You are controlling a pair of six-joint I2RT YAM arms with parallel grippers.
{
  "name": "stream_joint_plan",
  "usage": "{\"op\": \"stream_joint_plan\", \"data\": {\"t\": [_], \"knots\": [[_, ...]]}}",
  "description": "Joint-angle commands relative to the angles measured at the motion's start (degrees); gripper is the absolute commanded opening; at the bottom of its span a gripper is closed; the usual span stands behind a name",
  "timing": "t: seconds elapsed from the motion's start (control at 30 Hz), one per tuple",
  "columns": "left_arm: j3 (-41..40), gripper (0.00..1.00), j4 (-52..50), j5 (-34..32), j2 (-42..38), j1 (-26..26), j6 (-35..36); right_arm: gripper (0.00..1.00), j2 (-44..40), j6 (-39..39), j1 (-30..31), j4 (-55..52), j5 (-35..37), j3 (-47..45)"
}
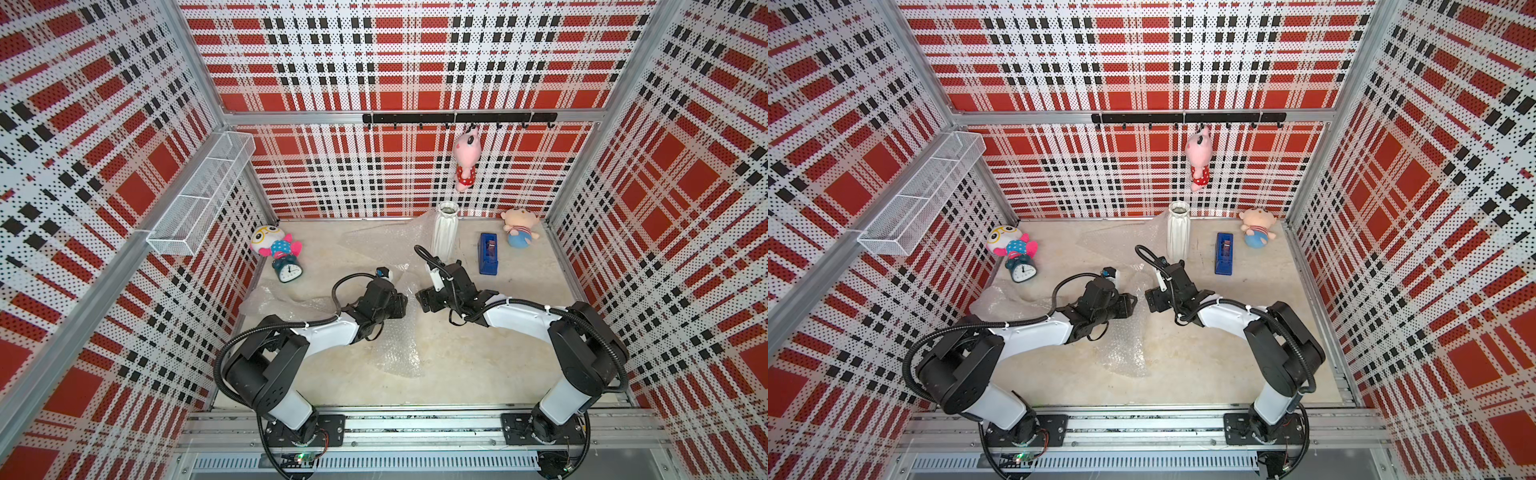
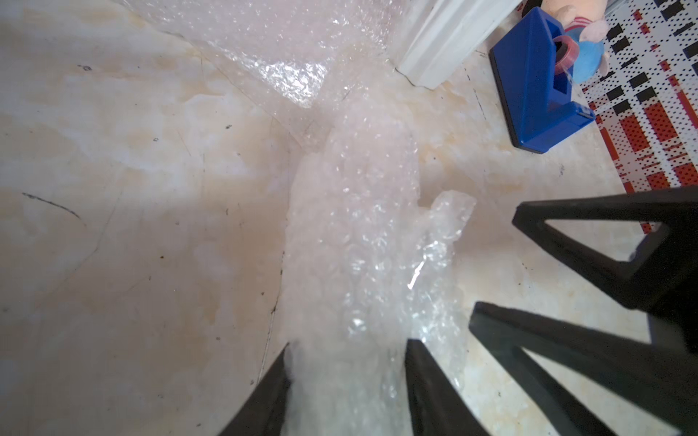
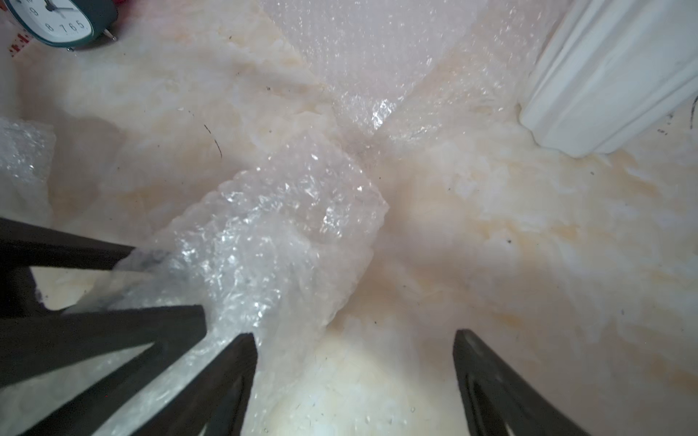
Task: Wrap vases in bubble wrap
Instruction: Stick the tape on the bubble wrap.
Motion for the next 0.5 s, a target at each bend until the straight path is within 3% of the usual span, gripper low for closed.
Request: {"op": "stream_joint_plan", "data": {"t": [0.0,0.47], "knots": [[-1.94,0.47,-4.66,1.45,0.00,0.10,0.48,0.82,1.17,1.19,0.50,1.95,-0.03,-0.47],[-1.59,0.47,-4.84,1.46,0.14,0.10,0.64,0.81,-4.34,2.07,2.21,1.26,3.08,-3.03]]}}
